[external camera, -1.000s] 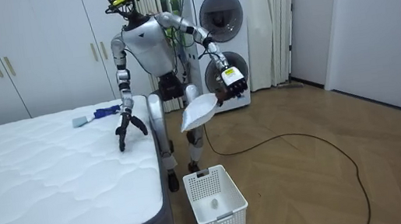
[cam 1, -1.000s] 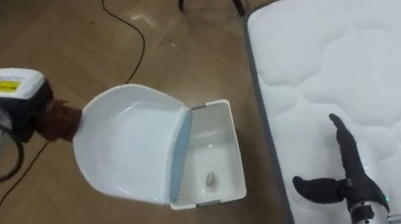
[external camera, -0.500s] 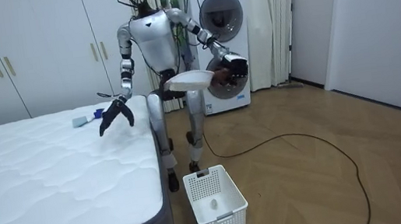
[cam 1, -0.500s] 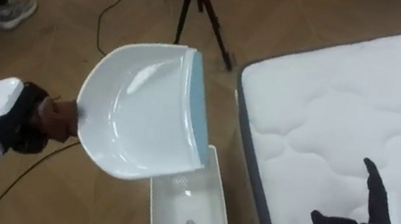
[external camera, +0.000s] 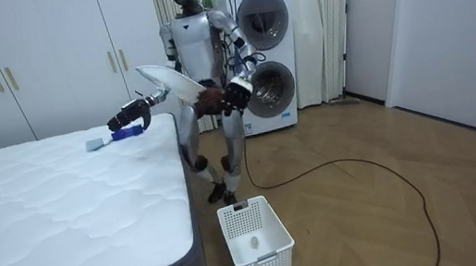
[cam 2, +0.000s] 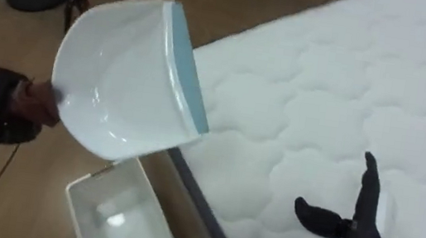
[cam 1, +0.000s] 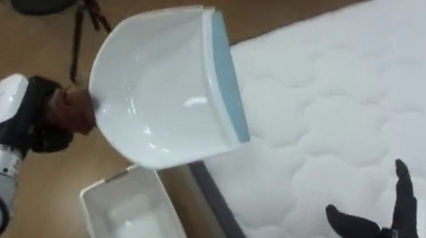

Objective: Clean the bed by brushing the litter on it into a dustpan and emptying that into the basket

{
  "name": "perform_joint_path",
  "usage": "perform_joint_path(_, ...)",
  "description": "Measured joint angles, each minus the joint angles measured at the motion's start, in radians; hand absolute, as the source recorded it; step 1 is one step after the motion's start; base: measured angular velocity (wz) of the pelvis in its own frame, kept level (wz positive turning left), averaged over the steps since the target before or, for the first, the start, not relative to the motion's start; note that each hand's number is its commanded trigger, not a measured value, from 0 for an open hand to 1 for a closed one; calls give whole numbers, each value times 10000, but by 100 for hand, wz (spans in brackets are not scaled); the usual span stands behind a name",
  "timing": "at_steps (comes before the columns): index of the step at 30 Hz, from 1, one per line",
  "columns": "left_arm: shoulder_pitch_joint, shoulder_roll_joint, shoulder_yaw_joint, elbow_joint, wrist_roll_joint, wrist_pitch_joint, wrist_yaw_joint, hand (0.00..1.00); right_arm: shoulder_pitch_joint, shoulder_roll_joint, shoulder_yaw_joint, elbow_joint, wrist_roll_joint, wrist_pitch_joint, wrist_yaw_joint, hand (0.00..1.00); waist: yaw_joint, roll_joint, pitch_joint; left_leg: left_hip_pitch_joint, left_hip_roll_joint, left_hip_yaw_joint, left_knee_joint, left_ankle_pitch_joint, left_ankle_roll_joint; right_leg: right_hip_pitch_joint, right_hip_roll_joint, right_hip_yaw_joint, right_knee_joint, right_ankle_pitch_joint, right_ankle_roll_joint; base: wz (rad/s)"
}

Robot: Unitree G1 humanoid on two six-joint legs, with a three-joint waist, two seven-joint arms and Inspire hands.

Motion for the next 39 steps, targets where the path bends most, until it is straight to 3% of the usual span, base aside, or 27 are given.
perform_joint_path(1, 6, -74, 16, -104, -150, 8, 10, 100, -49, 2, 115, 4, 187, -82, 21, 0, 124, -122, 57, -37, 5, 667, -11, 0, 0, 323, -281, -160, -113, 37, 64, -163)
perform_joint_path(2, 3, -98, 23, -146, -221, 20, 22, 100, -92, 12, 198, 6, 311, -101, 46, 0, 140, -192, 83, -100, 8, 874, 52, 1, 0, 516, -403, -329, -308, 89, 151, -143)
perform_joint_path(3, -19, -176, 19, -215, -302, 25, 75, 100, -104, 32, 302, 5, 461, -183, 154, 0, 97, -324, 75, -279, 29, 1109, 240, 2, 3, 854, -624, -695, -976, -12, 490, -132)
perform_joint_path(4, 32, -333, 5, -222, -530, 23, 97, 100, -152, 1, 339, 8, 519, -194, 292, 0, 140, -341, 88, -442, 62, 931, 403, 96, 82, 897, -701, -1014, -1624, -278, 676, -139)
perform_joint_path(5, 91, -409, -2, -222, -651, 23, 98, 100, -187, -6, 376, 14, 528, -193, 348, 0, 189, -350, 93, -555, 52, 429, 435, 204, 124, 885, -667, -1053, -1858, -354, 689, -177)
perform_joint_path(6, 187, -544, -5, -222, -772, 25, 106, 100, -281, -5, 489, 16, 495, -199, 428, 0, 237, -361, 89, -812, 69, -841, 592, 384, 108, 955, -483, -979, -2438, -409, 683, -162)
perform_joint_path(7, 156, -648, -6, -222, -896, 5, 110, 100, -355, 7, 586, 1, 405, -223, 469, 0, 37, -388, 53, -1095, 154, -1556, 856, 458, 67, 1234, -287, -985, -3173, -440, 628, -135)
perform_joint_path(9, 17, -803, -65, -220, -1071, -84, 67, 100, -361, 6, 540, -41, 255, -221, 478, 0, -301, -417, 46, -1391, 332, -2037, 1224, 479, 32, 1308, -48, -822, -3876, -449, 605, -77)
perform_joint_path(10, 29, -965, -113, -221, -1113, -109, -3, 100, -336, 10, 480, -29, 261, -193, 515, 0, -449, -427, 42, -1455, 449, -2233, 1406, 508, -16, 1303, 119, -633, -4117, -359, 447, -73)
perform_joint_path(12, 219, -1191, -198, -177, -1242, -115, -214, 100, -230, 32, 339, -29, 259, -194, 683, 0, -706, -495, 18, -1367, 603, -2318, 1517, 553, -91, 1287, 295, -375, -4256, -285, 328, -60)
perform_joint_path(14, 572, -1429, -219, -167, -1271, -116, -347, 100, -161, 83, 194, 2, 259, -193, 922, 0, -760, -609, -20, -1262, 732, -2845, 1590, 608, -214, 1231, 432, 8, -4272, -270, 216, -70)
perform_joint_path(15, 888, -1546, -222, -111, -1477, -115, -464, 100, -195, 122, 127, 4, 193, -194, 1050, 0, -668, -650, -48, -1198, 723, -3474, 1612, 618, -372, 1205, 567, 406, -4325, -261, 99, -113)
perform_joint_path(16, 1204, -1675, -223, -12, -1882, -103, -628, 100, -201, 131, 64, 4, 14, -195, 1207, 0, -541, -654, -57, -1124, 591, -4424, 1581, 660, -528, 1206, 698, 797, -4361, -203, 16, -122)
perform_joint_path(17, 1358, -1733, -223, 29, -2126, -97, -705, 100, -200, 128, 37, 13, -113, -195, 1269, 0, -475, -654, -57, -1077, 501, -5031, 1537, 675, -608, 1208, 771, 1018, -4379, -166, -22, -120)
perform_joint_path(18, 1667, -1818, -222, 61, -2550, -77, -829, 100, -204, 134, 23, 14, -175, -194, 1383, 0, -416, -676, -60, -933, 341, -5907, 1384, 713, -749, 1227, 919, 1395, -4401, -81, -87, -93)
perform_joint_path(19, 1894, -1857, -219, 60, -2787, -76, -967, 100, -197, 163, 2, -13, -177, -190, 1477, 0, -437, -713, -90, -821, 215, -6326, 1248, 749, -839, 1244, 1002, 1563, -4405, -43, -132, -74)
perform_joint_path(23, 2012, -2059, -223, 36, -2823, -77, -1226, 100, -184, 305, -58, -203, -177, -194, 1567, 0, -286, -791, -105, -501, 211, -6514, 909, 843, -985, 1082, 1274, 2261, -4390, 95, -274, -59)
perform_joint_path(25, 2011, -2129, -224, 16, -2824, -86, -1255, 5, -181, 380, -41, -354, -243, -220, 1667, 0, -207, -751, -99, -347, 186, -6930, 806, 800, -1082, 1037, 1460, 2606, -4410, 211, -388, -59)
perform_joint_path(26, 2011, -2130, -223, 12, -2827, -90, -1259, 0, -181, 379, -43, -386, -258, -220, 1666, 0, -203, -744, -101, -308, 182, -6981, 776, 789, -1100, 1034, 1494, 2672, -4411, 220, -398, -41)
perform_joint_path(31, 2014, -2169, -269, 53, -3065, -117, -1419, 0, -184, 412, -34, -288, -608, -305, 1661, 0, -218, -528, -78, -18, 186, -7291, 376, 751, -1216, 1043, 1722, 2978, -4696, 378, -497, -36)
perform_joint_path(35, 2013, -2175, -286, 140, -3355, -120, -1462, 0, -190, 485, -47, 313, -1072, -261, 1764, 0, -245, -529, -77, 63, 135, -7683, 307, 731, -1251, 1033, 1755, 2974, -4734, 381, -508, -25)
perform_joint_path(39, 1987, -2280, -313, 552, -4455, -84, -1623, 0, -166, 572, -36, 424, -1053, 273, 1919, 0, -234, -575, -56, 119, -40, -8073, 358, 711, -1254, 1014, 1657, 3050, -4483, 295, -456, -18)
